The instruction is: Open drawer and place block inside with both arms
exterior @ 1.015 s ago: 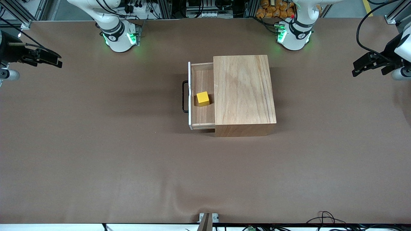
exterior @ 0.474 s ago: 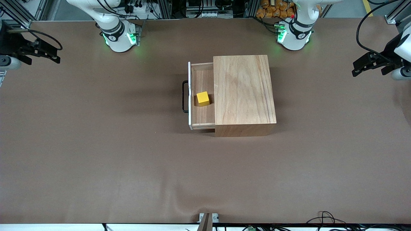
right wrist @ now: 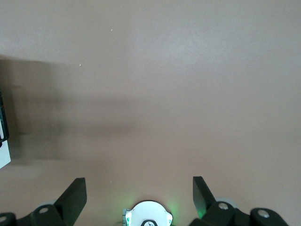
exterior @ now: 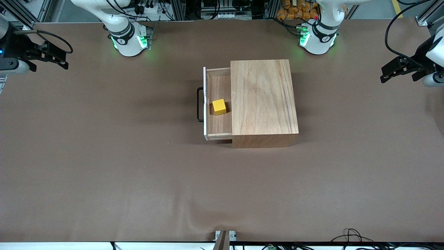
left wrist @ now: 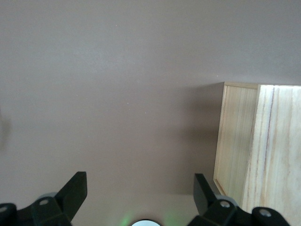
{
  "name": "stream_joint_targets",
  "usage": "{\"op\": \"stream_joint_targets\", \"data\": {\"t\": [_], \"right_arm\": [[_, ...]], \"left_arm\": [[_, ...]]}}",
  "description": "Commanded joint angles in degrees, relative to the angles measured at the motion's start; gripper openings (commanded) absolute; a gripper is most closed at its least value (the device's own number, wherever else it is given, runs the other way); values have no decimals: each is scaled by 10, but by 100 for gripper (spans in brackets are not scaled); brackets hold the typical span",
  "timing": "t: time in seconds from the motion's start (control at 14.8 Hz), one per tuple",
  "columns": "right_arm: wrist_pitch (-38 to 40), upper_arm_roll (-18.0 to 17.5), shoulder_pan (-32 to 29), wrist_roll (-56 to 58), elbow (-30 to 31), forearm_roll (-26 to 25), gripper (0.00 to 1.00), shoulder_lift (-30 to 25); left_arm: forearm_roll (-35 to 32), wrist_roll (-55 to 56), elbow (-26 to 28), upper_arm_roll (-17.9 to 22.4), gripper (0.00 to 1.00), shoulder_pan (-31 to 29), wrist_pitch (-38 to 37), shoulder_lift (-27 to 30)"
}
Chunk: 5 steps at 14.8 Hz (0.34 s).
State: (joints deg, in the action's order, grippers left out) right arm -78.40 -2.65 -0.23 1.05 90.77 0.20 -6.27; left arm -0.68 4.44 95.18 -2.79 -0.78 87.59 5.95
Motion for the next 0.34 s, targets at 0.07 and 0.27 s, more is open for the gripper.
{"op": "stream_joint_targets", "data": {"t": [0.07,0.27], "right_arm": [[-24,2,-3,0,0,2,100,-5],[-28,5,-4,-18,2,30,100,-2]], "left_arm": [[3,-7,-18,-4,100,-3,-8,-1],[3,-7,-19,-6,100,-1,-8,-2]]}}
